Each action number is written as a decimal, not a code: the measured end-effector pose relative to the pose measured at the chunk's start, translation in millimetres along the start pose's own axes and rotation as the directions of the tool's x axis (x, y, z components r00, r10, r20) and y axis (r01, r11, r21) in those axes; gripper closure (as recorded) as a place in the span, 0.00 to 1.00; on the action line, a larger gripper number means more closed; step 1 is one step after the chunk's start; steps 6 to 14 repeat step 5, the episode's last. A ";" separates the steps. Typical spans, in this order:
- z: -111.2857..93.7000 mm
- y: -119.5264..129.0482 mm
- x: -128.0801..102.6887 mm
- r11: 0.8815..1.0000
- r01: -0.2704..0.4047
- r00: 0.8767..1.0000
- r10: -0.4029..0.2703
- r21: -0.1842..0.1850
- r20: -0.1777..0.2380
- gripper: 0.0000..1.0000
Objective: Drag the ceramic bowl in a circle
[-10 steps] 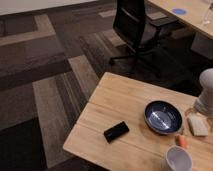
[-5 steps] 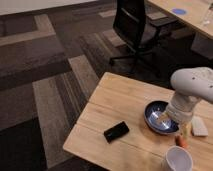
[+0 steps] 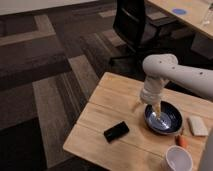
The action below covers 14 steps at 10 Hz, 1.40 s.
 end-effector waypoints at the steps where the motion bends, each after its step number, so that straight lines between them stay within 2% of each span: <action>1: 2.1 -8.5 -26.2 1.000 0.018 1.000 -0.018 -0.002 0.025 0.35; 2: -5.5 -28.8 -67.9 1.000 0.012 0.997 -0.012 -0.003 0.081 0.35; 3: -13.6 -36.4 -84.6 1.000 0.005 0.994 -0.004 -0.006 0.110 0.35; 4: -29.1 -47.7 -107.2 1.000 -0.013 0.988 0.015 -0.016 0.157 0.35; 5: -34.2 -51.2 -112.4 1.000 -0.019 0.985 0.022 -0.020 0.170 0.35; 14: -34.2 -51.2 -112.4 1.000 -0.019 0.985 0.022 -0.020 0.170 0.35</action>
